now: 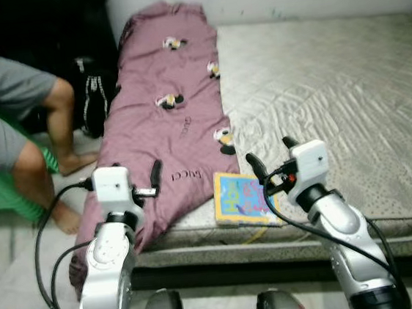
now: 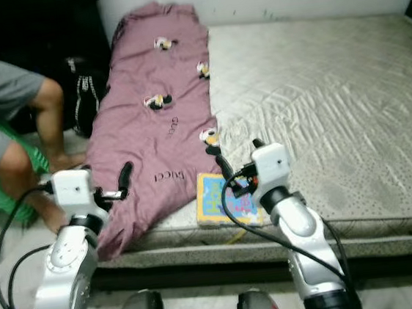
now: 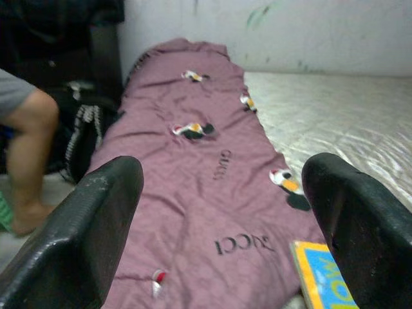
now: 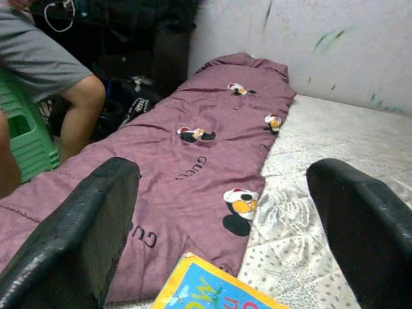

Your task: Clean up the room

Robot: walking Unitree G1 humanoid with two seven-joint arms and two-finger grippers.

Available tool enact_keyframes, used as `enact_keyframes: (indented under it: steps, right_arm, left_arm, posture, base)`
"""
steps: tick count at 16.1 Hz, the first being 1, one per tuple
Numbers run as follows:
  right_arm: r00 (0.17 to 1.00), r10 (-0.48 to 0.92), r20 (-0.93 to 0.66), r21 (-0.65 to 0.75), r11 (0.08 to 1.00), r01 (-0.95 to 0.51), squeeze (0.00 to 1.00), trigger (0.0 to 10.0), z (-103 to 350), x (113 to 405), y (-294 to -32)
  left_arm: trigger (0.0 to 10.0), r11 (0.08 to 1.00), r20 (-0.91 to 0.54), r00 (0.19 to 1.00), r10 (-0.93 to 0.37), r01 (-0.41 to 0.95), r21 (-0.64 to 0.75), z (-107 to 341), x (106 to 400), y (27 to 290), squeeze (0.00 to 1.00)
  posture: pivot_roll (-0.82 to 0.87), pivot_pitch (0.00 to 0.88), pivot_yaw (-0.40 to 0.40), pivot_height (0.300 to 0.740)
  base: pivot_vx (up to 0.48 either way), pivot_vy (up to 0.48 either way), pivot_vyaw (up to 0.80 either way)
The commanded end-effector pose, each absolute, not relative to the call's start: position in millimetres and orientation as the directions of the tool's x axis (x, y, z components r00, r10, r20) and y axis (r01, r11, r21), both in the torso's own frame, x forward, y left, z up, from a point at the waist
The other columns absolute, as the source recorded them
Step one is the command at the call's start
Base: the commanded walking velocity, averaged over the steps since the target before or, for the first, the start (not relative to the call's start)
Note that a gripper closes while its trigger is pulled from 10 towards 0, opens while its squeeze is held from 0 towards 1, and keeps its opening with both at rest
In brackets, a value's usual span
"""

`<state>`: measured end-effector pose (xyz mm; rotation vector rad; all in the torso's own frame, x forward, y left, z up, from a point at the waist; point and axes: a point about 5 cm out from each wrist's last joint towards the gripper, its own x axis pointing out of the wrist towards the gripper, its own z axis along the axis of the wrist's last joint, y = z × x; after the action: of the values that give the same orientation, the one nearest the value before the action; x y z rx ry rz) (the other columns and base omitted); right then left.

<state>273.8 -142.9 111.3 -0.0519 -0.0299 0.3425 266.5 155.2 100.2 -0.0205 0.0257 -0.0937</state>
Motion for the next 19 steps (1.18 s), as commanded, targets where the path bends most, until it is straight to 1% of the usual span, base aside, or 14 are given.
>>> enact_keyframes:
  steps: [1, 3, 5, 11, 19]
  right_arm:
    - [0.944, 0.330, 0.003, -0.045, 0.943, -0.329, 0.00, 10.0, 108.1, 274.2, -142.6]
    - [0.945, 0.328, 0.005, -0.046, 0.944, -0.328, 0.00, 10.0, 108.3, 274.2, -142.7]
    - [0.945, 0.326, 0.005, -0.044, 0.945, -0.325, 0.00, 10.0, 108.4, 274.1, -143.1]
    - [0.945, 0.327, 0.002, -0.048, 0.944, -0.326, 0.00, 10.0, 107.8, 273.3, -142.5]
    - [0.940, 0.340, 0.002, -0.049, 0.939, -0.339, 0.00, 10.0, 107.0, 273.3, -141.1]
  left_arm:
    - [10.0, 0.997, -0.039, 0.996, -0.076, 0.075, -0.017, 98.7, 267.2, 158.9, 0.00]
    - [10.0, 0.995, -0.021, 0.995, -0.099, 0.099, -0.018, 101.0, 266.7, 158.3, 0.00]
    - [10.0, 0.993, -0.010, 0.994, -0.113, 0.113, -0.024, 102.4, 265.1, 157.7, 0.00]
    - [10.0, 0.993, -0.015, 0.993, -0.115, 0.115, -0.023, 101.5, 264.6, 157.0, 0.00]
    - [10.0, 0.996, -0.042, 0.996, -0.083, 0.083, -0.016, 97.9, 266.3, 158.7, 0.00]
  posture:
    - [-0.01, 0.000, -0.013, 0.662]
    - [-0.01, 0.000, -0.014, 0.662]
    - [-0.01, 0.000, -0.013, 0.662]
    - [-0.01, 0.000, -0.015, 0.662]
    - [-0.01, 0.000, -0.014, 0.662]
  base:
    - [0.000, 0.000, -0.80]
    - [0.000, 0.000, -0.80]
    - [0.356, 0.000, -0.63]
    - [0.415, 0.000, 0.00]
    - [0.000, 0.000, 0.00]
